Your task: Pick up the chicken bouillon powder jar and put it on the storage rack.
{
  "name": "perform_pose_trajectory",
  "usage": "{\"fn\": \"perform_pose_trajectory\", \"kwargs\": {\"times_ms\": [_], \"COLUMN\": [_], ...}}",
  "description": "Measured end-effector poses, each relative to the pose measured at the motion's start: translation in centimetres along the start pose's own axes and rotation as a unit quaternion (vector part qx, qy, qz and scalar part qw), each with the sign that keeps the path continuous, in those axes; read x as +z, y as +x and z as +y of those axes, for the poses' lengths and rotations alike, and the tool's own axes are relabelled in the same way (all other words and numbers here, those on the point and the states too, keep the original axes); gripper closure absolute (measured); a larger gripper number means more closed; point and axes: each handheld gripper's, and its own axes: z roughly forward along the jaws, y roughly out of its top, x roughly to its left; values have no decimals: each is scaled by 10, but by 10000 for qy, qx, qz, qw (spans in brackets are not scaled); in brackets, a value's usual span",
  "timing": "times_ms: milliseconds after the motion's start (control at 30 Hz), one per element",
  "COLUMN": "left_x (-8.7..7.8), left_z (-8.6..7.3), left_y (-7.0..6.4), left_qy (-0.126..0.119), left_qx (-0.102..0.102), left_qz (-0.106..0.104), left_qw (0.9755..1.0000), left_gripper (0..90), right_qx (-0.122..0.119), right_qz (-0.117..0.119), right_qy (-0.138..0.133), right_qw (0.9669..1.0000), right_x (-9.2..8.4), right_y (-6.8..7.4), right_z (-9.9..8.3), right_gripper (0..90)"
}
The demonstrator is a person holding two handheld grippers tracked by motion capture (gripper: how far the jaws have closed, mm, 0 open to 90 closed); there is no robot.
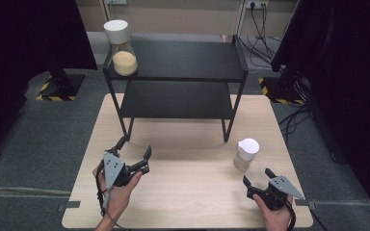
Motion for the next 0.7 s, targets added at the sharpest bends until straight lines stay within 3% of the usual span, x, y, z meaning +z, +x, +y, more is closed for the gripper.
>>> {"fn": "perform_pose_trajectory", "kwargs": {"times_ms": [67, 133, 400, 700], "left_x": [-2, -1, -3, -1], "left_z": [-9, -14, -29, -44], "left_y": [-1, 0, 1, 7], "left_qy": [108, 262, 388, 650], "left_qx": [-60, 7, -87, -152], "left_qz": [5, -12, 111, 99], "left_qw": [9999, 9997, 9991, 9977], "left_gripper": [121, 120, 117, 114], "right_qx": [-1, 2, 1, -8], "right_qz": [1, 2, 13, 18], "right_qy": [-6, -7, -11, -20], "right_qw": [10000, 10000, 10000, 10000], "right_x": [0, 0, 0, 0], "right_y": [0, 0, 0, 0], "right_z": [0, 0, 0, -1], "right_gripper": [62, 62, 62, 62]}}
